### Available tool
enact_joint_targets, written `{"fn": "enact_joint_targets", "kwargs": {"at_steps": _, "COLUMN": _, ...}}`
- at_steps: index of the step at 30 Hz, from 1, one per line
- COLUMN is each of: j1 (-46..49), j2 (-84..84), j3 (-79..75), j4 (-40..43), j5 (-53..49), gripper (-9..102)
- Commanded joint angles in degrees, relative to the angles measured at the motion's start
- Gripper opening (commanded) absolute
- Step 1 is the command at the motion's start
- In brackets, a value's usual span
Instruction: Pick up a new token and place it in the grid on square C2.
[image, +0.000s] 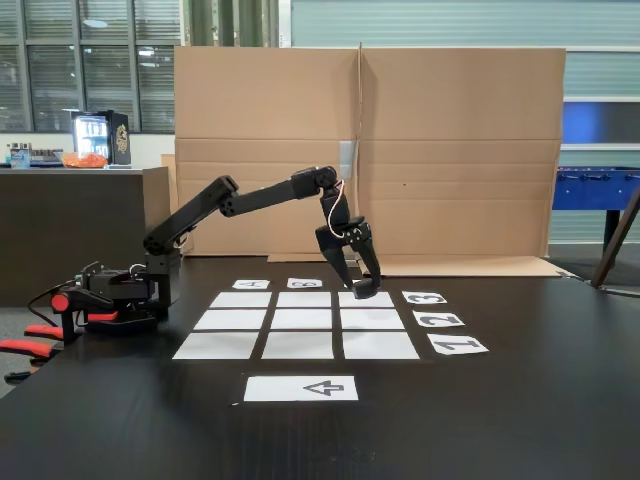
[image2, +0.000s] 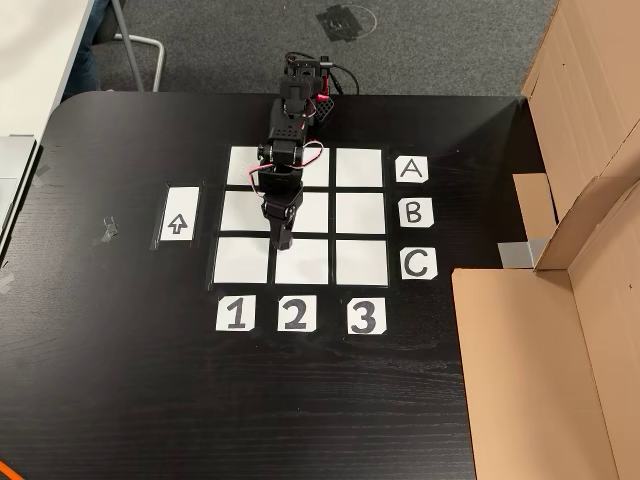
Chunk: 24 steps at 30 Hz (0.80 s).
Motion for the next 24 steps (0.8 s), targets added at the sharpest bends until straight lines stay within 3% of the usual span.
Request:
{"fn": "enact_joint_targets", "kwargs": {"at_steps": 1, "j1": -1.1, "j2": -0.2, "j3": -2.5, "j4": -0.9, "j5": 0.5, "gripper": -1}}
{"fn": "enact_joint_targets", "kwargs": {"at_steps": 24, "j1": -4.1, "j2": -9.1, "j3": -9.3, "j4": -3.2, "j5": 2.0, "gripper": -1}}
